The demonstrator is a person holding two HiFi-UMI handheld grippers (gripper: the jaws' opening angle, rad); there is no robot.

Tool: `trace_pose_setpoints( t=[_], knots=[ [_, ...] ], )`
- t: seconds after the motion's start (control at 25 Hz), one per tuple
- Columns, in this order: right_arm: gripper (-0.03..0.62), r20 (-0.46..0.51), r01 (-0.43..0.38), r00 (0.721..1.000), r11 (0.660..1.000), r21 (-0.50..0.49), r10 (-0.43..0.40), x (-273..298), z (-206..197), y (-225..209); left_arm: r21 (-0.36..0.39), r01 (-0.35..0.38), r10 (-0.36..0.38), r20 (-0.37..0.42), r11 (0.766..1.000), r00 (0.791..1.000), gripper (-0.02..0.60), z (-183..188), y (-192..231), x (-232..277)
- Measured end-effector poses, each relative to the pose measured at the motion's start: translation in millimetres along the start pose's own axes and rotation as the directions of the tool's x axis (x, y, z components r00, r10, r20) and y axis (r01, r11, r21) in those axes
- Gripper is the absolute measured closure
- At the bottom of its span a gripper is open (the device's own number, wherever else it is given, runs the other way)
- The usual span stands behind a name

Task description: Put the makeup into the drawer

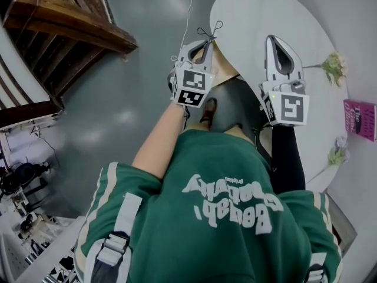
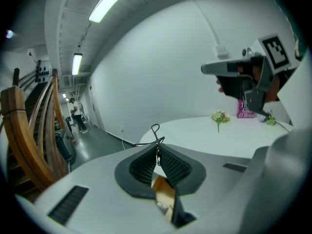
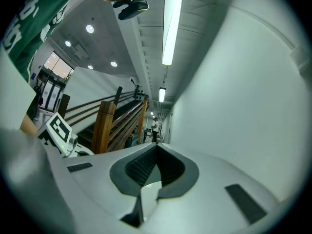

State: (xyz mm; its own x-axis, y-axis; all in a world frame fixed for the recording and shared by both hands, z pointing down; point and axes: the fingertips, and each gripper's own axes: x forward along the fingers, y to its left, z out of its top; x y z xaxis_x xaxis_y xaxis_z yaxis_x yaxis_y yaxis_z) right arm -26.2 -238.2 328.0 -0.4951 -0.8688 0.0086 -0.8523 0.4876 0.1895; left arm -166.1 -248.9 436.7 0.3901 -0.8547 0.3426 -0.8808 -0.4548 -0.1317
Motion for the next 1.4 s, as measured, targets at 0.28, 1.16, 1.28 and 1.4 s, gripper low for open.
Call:
trace_pose_setpoints(
  t=[0.28, 1.16, 1.28, 1.4],
  knots=[
    [0.585, -0.022, 0.009, 1.0, 1.0, 0.002, -0.009, 0, -10, -5, -0.05, 0.044, -0.055, -0.239, 0.998, 0.969, 0.546, -118, -16, 21],
    [0.585, -0.045, 0.057, 0.997, 0.998, -0.012, -0.058, -14, -15, -12, -0.064, 0.115, -0.131, -0.464, 0.991, 0.876, 0.546, -220, -45, 18],
    [0.585, -0.048, 0.057, 0.997, 0.998, -0.013, -0.058, -13, -16, -13, -0.062, 0.116, -0.132, -0.475, 0.991, 0.87, 0.546, -223, -45, 19],
    [0.585, -0.052, 0.056, 0.997, 0.998, -0.015, -0.057, -12, -16, -12, -0.06, 0.126, -0.14, -0.474, 0.99, 0.869, 0.546, -224, -46, 20]
  ],
)
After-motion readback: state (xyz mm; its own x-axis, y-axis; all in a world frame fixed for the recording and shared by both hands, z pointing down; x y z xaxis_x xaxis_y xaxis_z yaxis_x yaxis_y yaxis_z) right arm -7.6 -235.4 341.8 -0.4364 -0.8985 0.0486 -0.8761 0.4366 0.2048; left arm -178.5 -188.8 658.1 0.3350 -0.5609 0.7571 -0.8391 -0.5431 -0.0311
